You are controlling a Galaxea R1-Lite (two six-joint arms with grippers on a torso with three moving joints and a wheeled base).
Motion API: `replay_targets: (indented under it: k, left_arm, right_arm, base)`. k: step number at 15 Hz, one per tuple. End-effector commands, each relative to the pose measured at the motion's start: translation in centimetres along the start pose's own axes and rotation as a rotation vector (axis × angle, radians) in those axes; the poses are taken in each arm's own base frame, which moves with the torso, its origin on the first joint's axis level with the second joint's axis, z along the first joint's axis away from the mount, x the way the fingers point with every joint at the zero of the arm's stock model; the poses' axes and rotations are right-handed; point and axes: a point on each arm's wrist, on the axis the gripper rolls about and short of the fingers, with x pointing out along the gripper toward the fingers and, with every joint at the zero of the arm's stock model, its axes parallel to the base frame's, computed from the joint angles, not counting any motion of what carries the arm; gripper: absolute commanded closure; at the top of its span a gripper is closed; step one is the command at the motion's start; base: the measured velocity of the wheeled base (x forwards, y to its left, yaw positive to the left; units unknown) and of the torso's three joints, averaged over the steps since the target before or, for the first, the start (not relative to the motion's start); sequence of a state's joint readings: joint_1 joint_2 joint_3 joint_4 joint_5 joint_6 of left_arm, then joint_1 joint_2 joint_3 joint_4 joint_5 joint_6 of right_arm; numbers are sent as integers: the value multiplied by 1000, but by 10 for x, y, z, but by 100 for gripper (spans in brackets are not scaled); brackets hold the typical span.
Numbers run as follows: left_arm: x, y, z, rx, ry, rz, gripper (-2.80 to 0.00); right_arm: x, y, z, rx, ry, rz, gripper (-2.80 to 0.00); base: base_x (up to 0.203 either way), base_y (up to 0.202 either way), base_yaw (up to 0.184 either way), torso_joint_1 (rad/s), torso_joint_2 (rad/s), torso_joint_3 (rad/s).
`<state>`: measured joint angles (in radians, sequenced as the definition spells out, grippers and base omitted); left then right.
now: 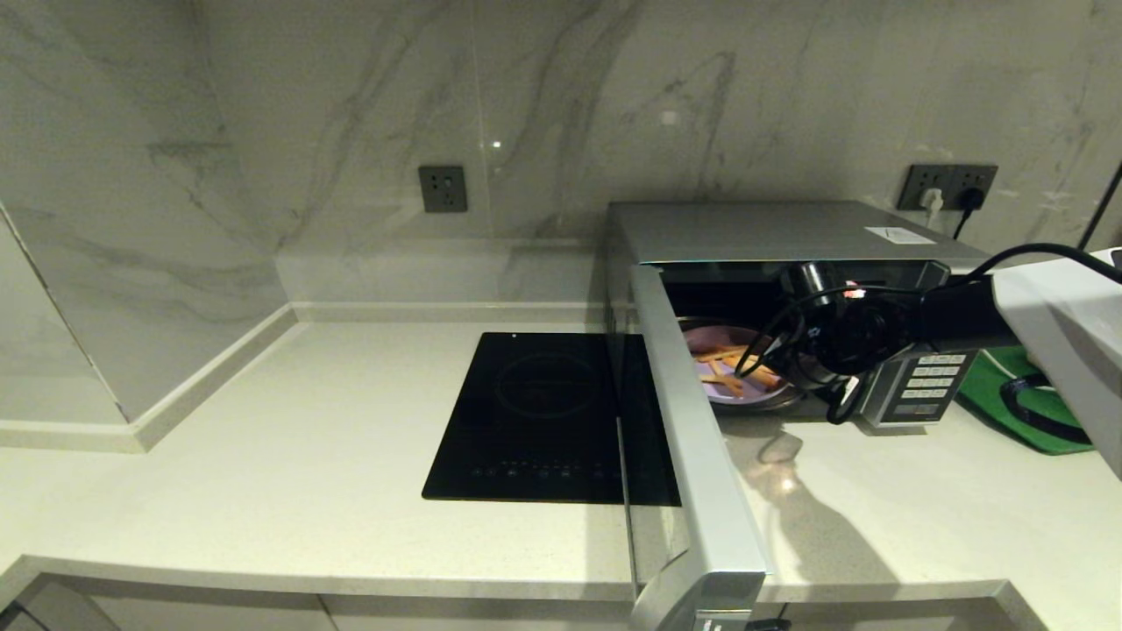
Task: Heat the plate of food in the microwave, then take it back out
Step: Take the plate out of the microwave
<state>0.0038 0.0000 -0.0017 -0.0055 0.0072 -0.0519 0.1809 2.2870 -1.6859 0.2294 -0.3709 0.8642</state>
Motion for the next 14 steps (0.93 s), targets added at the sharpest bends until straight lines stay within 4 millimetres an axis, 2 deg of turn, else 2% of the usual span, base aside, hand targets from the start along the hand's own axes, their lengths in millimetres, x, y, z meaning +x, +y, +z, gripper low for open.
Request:
replay_targets:
  k: [1, 10, 14]
  left_arm:
    - [0, 0, 0, 0, -1, 1, 0]
    - [0, 0, 0, 0, -2, 0, 0]
    - [0, 0, 0, 1, -1, 1, 0]
  right_arm:
    - [-2, 0, 5, 14, -10, 3, 0]
    - [-8, -1, 14, 66, -26, 15, 0]
    - [-19, -8, 24, 118, -29, 3, 0]
  base:
    - [0, 0, 0, 0, 0, 0]
    - [0, 0, 0, 0, 0, 0]
    - [0, 0, 0, 0, 0, 0]
